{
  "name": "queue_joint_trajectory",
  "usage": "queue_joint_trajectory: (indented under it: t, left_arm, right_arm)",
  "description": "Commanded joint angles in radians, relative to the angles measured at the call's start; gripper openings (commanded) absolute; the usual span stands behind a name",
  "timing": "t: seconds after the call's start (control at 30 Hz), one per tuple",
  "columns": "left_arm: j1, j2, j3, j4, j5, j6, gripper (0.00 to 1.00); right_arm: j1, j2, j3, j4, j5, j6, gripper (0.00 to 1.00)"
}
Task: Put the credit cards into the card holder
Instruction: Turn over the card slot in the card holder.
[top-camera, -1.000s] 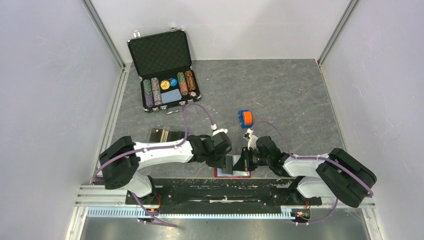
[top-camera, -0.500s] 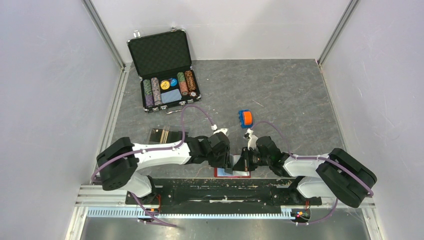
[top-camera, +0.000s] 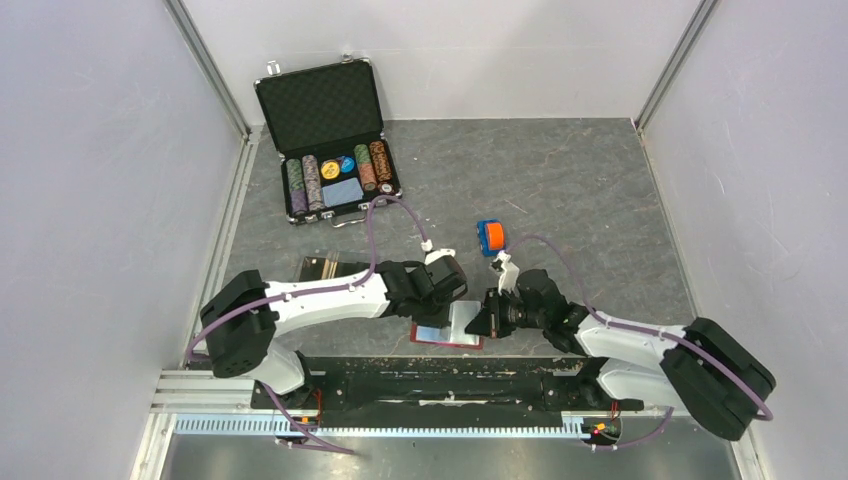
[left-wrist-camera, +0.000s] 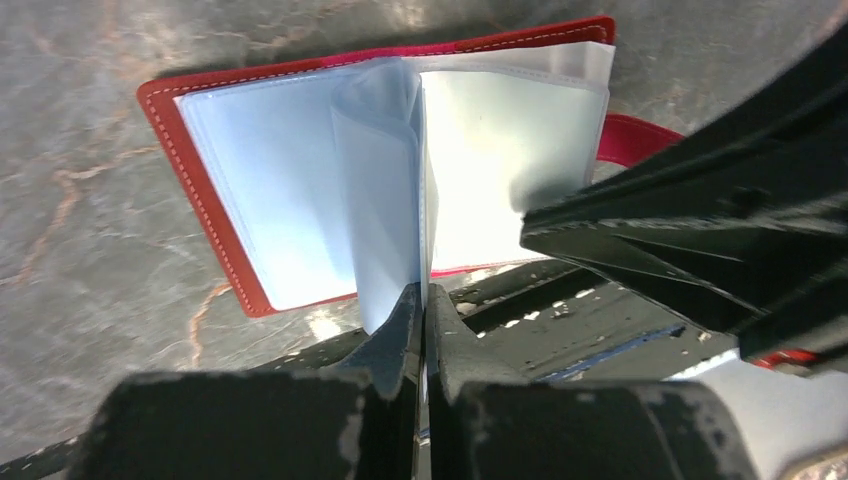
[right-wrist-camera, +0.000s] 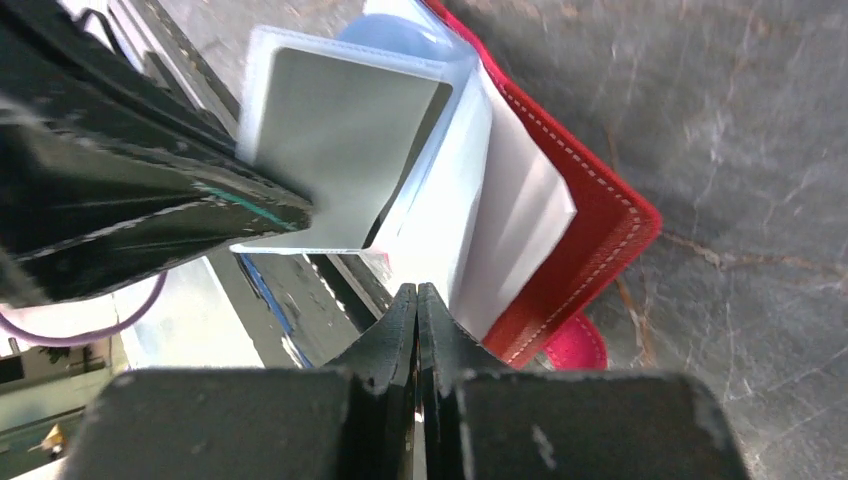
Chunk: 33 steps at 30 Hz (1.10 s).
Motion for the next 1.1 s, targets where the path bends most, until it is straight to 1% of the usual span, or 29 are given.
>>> queue_joint_trajectory:
  t: [0.0,0.03,0.13,0.17,0.2,0.27,0.4,0.5,0.6,0.73,0.8,0.87,0.97,1.07]
  left_arm:
    - [0.01,0.018,0.079,-0.141,-0.072,0.064,0.03]
    - [0.01,0.032,0.086,-0.136,-0.051,0.065,0.06]
    - [0.008,0.084,0.105,-0.087,0.018,0.063,0.43]
    - [0.01,0.099,0.111,-0.066,0.04,0.059,0.49]
    - [0.008,0.11,0.118,-0.05,0.052,0.055,0.52]
    - [0.005,0.13,0.136,-0.023,0.075,0.05,0.55]
    - [0.001,0.168,0.164,0.035,0.142,0.045,0.55]
    - [-0.002,0.187,0.152,0.128,0.212,0.021,0.56]
    - [-0.003,0.202,0.143,0.178,0.24,0.003,0.59]
    - [-0.002,0.174,0.115,0.239,0.266,0.008,0.63]
    - [0.005,0.143,0.09,0.289,0.288,0.008,0.67]
    - [0.019,0.108,0.051,0.365,0.328,-0.003,0.7]
    - [0.072,0.049,-0.044,0.536,0.426,-0.061,0.72]
    - [0.156,-0.011,-0.18,0.769,0.53,-0.151,0.73]
  right_arm:
    - [-0.004,-0.097,0.06,-0.028,0.065,-0.026,0.0]
    - [-0.006,-0.118,0.067,-0.037,0.074,-0.023,0.0]
    - [-0.02,-0.166,0.084,-0.079,0.105,-0.033,0.0]
    - [-0.027,-0.178,0.089,-0.097,0.111,-0.039,0.0]
    - [-0.033,-0.187,0.094,-0.113,0.116,-0.046,0.0]
    - [-0.045,-0.204,0.101,-0.154,0.128,-0.063,0.0]
    - [-0.073,-0.228,0.106,-0.216,0.152,-0.089,0.0]
    - [-0.091,-0.244,0.113,-0.252,0.165,-0.105,0.0]
    - [-0.101,-0.254,0.122,-0.274,0.172,-0.117,0.0]
    - [-0.104,-0.253,0.135,-0.293,0.173,-0.134,0.0]
    - [-0.104,-0.249,0.137,-0.292,0.169,-0.137,0.0]
    - [-0.103,-0.241,0.14,-0.286,0.156,-0.142,0.0]
    - [-0.104,-0.226,0.147,-0.267,0.12,-0.152,0.0]
    - [-0.104,-0.202,0.15,-0.233,0.069,-0.154,0.0]
